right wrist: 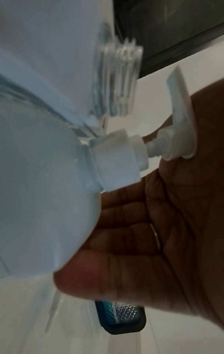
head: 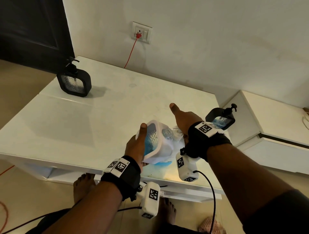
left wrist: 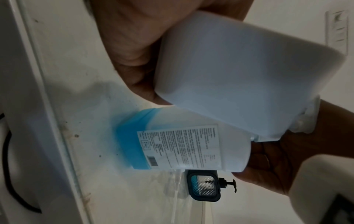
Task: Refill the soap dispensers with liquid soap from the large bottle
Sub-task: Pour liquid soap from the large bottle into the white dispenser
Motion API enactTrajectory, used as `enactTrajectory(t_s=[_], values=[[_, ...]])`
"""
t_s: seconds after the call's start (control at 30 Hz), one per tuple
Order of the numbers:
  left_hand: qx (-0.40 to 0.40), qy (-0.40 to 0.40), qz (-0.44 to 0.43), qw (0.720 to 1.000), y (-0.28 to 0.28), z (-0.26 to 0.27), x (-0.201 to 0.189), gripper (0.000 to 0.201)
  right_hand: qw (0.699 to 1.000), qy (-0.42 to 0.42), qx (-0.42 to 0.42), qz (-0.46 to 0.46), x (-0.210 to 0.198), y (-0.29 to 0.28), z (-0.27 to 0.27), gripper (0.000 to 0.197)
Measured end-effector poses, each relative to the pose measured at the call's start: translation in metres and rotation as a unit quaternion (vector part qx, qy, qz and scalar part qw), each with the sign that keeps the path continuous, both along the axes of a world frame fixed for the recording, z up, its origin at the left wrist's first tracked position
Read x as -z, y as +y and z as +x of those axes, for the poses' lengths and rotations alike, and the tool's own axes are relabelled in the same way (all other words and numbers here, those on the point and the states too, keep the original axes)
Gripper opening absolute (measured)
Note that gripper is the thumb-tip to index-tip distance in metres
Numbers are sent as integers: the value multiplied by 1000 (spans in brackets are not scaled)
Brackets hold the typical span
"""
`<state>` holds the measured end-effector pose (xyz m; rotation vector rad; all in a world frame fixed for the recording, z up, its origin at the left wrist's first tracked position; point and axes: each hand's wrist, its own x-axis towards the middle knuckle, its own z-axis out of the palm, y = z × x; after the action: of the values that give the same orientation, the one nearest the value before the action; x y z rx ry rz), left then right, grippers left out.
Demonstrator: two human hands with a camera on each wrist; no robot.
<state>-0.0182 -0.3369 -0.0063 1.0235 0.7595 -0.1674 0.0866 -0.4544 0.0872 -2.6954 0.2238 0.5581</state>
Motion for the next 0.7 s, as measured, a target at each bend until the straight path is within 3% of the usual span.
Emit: enactTrajectory(t_s=[0.17, 0.37, 0.57, 0.7], values=[[4, -7, -4, 1000, 0, -3, 0, 91, 999, -26, 0, -30, 4, -1, -1, 78], [1, -13, -8, 1000, -1, -3, 7, 105, 998, -41, 1, -39, 8, -3, -3, 74], [7, -13, -7, 1000, -1, -2, 3, 88, 999, -22, 2, -28, 4, -2, -1, 75], [5, -5, -5, 1000, 0, 0, 4, 62, 1000, 16, 2, 5, 0, -2, 3, 79]])
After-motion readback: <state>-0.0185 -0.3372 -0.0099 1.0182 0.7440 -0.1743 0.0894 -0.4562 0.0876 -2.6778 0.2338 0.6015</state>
